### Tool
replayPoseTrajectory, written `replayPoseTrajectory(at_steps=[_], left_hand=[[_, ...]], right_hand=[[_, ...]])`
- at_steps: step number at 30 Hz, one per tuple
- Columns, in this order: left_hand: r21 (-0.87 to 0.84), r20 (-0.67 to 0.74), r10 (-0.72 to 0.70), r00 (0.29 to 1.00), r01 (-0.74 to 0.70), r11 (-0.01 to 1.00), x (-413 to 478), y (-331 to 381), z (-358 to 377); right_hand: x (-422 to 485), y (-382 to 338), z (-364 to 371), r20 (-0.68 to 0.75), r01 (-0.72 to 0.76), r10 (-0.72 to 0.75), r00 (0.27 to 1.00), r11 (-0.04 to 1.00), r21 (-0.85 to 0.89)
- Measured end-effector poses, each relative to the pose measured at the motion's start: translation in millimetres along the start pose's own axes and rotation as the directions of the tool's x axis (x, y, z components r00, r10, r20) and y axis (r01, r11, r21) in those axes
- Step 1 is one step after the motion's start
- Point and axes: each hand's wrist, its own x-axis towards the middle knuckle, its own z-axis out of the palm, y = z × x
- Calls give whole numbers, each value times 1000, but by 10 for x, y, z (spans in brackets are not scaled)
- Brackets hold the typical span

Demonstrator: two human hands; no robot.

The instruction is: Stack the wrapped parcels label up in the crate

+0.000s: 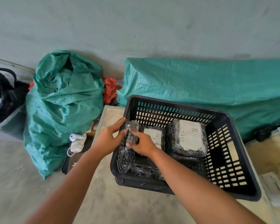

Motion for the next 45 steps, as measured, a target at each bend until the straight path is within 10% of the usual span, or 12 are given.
replayPoseTrajectory(at_steps=[17,30,45], left_hand=[[-184,80,6,997,9,983,36,-158,-7],[141,-15,207,978,-203,969,-9,155,-92],[-575,355,455,817,-193,795,322,1391,-316]], right_hand=[[-61,129,-21,-164,-152,206,965,945,289],[-480,-96,-813,-384,95,-22,923,981,171],[-1128,-754,-2472,-252,396,-333,909,877,270]])
